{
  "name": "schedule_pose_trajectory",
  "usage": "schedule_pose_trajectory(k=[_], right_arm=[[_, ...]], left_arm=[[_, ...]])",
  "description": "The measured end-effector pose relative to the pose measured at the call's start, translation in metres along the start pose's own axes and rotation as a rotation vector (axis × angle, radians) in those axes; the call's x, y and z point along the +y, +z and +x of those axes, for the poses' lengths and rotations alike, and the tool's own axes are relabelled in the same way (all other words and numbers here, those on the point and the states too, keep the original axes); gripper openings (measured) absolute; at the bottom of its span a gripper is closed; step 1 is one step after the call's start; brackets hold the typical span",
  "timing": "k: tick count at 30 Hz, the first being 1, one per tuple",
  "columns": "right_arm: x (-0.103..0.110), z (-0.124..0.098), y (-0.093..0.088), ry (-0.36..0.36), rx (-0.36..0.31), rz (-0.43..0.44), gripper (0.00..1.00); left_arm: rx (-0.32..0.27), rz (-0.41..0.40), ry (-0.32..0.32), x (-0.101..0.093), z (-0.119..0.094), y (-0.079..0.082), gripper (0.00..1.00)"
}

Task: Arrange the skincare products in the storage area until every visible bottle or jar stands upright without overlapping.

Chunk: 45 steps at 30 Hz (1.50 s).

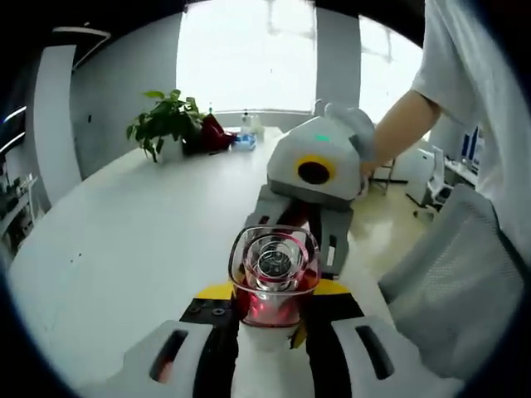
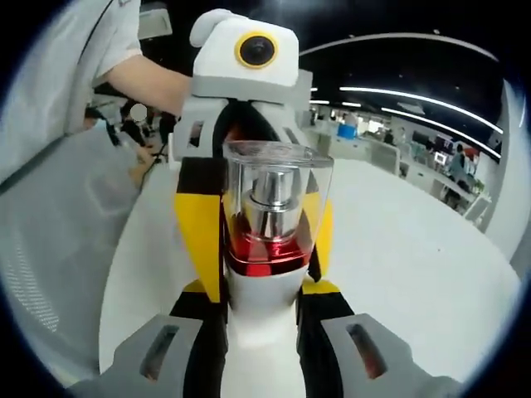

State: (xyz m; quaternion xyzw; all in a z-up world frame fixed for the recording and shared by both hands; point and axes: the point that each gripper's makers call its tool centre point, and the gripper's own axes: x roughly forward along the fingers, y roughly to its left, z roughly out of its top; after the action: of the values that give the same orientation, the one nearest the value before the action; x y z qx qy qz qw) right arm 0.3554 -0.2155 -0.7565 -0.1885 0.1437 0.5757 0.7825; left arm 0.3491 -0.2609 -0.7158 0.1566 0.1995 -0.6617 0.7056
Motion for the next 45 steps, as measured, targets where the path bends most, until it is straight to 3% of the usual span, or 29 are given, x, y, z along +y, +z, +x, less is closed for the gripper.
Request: schedule_pose_trajectory(k=[11,23,27,31,41,45], right_arm=[[0.0,0.0,-0.002,-0.016,0.047,0.007,0.32],[0.004,-0.006,0.001,-0.04,0.066,0.049,0.44],[0.007,-0.009,0.003,-0.049,0.073,0.059,0.51],[0.007,-0.011,0.004,-0.063,0.085,0.068,0.56],[0.007,-0.022,0.012,-0.143,0.086,0.162,0.71],[0.003,-0.027,0.012,-0.207,0.085,0.217,0.81]], left_arm=[[0.0,-0.045,0.024,0.0,0.002,0.001,0.34],[0.029,-0.059,0.046,0.0,-0.004,-0.003,0.46],[0.035,-0.118,0.039,-0.002,-0.01,-0.007,0.52],[0.049,-0.126,0.049,-0.004,-0.014,-0.01,0.64],[0.059,-0.197,0.103,-0.014,-0.039,-0.013,0.68],[0.047,-0.228,0.118,-0.017,-0.051,-0.016,0.72]])
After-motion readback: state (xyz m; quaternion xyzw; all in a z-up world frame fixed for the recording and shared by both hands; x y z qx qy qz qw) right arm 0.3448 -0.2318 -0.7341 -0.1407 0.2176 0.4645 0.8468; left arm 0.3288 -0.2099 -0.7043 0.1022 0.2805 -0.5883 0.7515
